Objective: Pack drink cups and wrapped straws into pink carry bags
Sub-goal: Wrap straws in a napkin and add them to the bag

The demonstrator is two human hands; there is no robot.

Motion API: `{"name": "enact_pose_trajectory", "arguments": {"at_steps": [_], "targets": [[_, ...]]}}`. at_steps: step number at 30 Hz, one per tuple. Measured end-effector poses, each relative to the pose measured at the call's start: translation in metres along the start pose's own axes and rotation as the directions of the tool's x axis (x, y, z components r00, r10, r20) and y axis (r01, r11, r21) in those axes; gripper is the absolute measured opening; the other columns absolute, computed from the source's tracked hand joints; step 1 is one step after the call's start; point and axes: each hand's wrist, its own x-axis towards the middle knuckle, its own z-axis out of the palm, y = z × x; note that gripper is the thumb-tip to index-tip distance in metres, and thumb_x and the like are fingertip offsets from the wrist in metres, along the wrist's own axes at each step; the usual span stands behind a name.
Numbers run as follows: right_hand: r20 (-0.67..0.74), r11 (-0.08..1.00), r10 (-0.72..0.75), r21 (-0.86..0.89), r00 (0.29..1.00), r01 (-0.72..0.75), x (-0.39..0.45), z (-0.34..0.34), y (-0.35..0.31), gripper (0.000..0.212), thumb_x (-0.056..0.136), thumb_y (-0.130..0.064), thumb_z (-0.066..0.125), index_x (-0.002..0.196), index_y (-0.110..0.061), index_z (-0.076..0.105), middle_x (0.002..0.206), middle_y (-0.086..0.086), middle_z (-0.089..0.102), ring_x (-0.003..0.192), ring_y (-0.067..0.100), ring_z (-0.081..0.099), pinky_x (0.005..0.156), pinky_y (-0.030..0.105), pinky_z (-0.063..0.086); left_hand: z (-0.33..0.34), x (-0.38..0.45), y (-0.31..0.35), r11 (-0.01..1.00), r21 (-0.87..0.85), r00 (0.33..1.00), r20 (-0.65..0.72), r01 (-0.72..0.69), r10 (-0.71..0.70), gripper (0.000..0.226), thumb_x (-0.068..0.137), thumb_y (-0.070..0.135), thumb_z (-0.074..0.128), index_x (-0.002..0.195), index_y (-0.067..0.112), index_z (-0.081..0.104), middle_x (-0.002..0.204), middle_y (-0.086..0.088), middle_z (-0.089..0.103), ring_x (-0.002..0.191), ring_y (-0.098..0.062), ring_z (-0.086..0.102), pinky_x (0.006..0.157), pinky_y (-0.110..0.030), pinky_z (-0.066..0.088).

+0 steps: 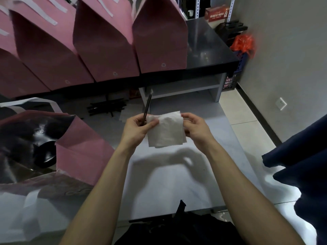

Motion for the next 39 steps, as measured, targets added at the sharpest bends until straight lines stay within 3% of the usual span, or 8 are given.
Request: {"name": "enact_pose_trajectory", "arguments": {"at_steps": [5,10,13,16,20,27,32,39], "targets": [[0.154,0.988,0.091,0.111,0.984,-0.109,-0.007,0.003,-0.001,0.062,0.096,-0.067,0.068,0.121,-0.011,0.080,0.111,0.014,0.080,0.094,0.027,0.078,0.077,0.033,0.059,0.006,0.004,-0.005,0.997,0.000,0.996,-0.059,0.071,-0.071,0.017,0.092,0.018,0.088,0.102,0.006,0.081,0.070,0.015,0.073,0.055,0.005,0.062,0.052,-0.009,0.045],[0.015,0.996,0.084,0.027,0.996,-0.085,-0.006,0.008,0.007,0.020,0.092,-0.008,0.083,0.111,-0.009,0.079,0.104,0.008,0.084,0.095,0.026,0.080,0.067,0.027,0.060,0.012,0.000,-0.008,0.991,0.016,0.986,-0.109,0.133,-0.130,0.022,0.094,0.030,0.087,0.108,0.016,0.079,0.078,0.015,0.076,0.059,0.006,0.063,0.051,-0.010,0.045],[-0.211,0.996,0.085,-0.015,0.974,-0.090,0.000,0.005,0.008,0.010,0.093,-0.006,0.079,0.100,-0.013,0.077,0.097,0.004,0.082,0.089,0.024,0.078,0.075,0.036,0.062,0.013,-0.002,-0.008,0.978,0.047,0.972,-0.133,0.201,-0.194,0.035,0.105,0.052,0.067,0.123,0.021,0.066,0.107,0.007,0.074,0.067,-0.003,0.055,0.051,-0.015,0.040],[-0.298,0.998,0.051,-0.016,0.953,-0.058,0.003,0.006,0.007,0.011,0.096,-0.008,0.077,0.096,-0.018,0.073,0.085,-0.007,0.079,0.082,0.016,0.075,0.073,0.030,0.061,0.013,-0.005,-0.011,0.982,0.069,0.979,-0.111,0.177,-0.168,0.020,0.115,0.032,0.054,0.109,0.016,0.063,0.096,-0.003,0.065,0.064,-0.010,0.046,0.051,-0.022,0.036],[-0.166,0.999,-0.020,0.045,0.986,0.028,0.000,0.030,0.000,0.007,0.100,-0.007,0.075,0.104,-0.013,0.076,0.094,0.001,0.084,0.089,0.019,0.080,0.083,0.036,0.065,0.020,-0.009,-0.008,0.994,0.062,0.995,-0.046,0.093,-0.090,0.014,0.107,0.019,0.071,0.103,0.006,0.072,0.073,-0.004,0.062,0.059,-0.015,0.053,0.052,-0.029,0.042],[-0.061,0.992,-0.120,0.033,0.991,0.122,-0.010,0.066,-0.029,0.008,0.093,-0.019,0.086,0.095,-0.012,0.084,0.093,0.012,0.083,0.083,0.023,0.079,0.083,0.047,0.064,0.004,-0.020,0.017,0.999,0.026,0.997,-0.077,0.027,-0.025,0.025,0.097,0.018,0.084,0.097,0.003,0.064,0.079,-0.007,0.071,0.064,-0.022,0.069,0.058,-0.035,0.059],[0.028,0.960,-0.269,-0.069,0.963,0.270,-0.016,0.097,-0.070,0.019,0.093,-0.026,0.086,0.095,-0.008,0.084,0.089,0.016,0.081,0.085,0.038,0.079,0.080,0.055,0.065,-0.027,-0.042,0.062,0.988,0.123,0.993,-0.070,-0.089,0.098,0.015,0.097,0.017,0.083,0.096,0.009,0.070,0.094,-0.012,0.078,0.087,-0.025,0.077,0.085,-0.050,0.066],[0.216,0.859,-0.498,-0.008,0.840,0.511,-0.030,0.173,-0.152,0.004,0.091,-0.025,0.088,0.093,-0.028,0.086,0.093,0.005,0.083,0.086,0.022,0.080,0.073,0.041,0.067,-0.147,-0.099,0.151,0.811,0.505,0.924,-0.068,-0.293,0.377,0.016,0.100,0.036,0.077,0.115,0.036,0.072,0.111,0.022,0.075,0.106,0.003,0.072,0.091,-0.011,0.056]]}}
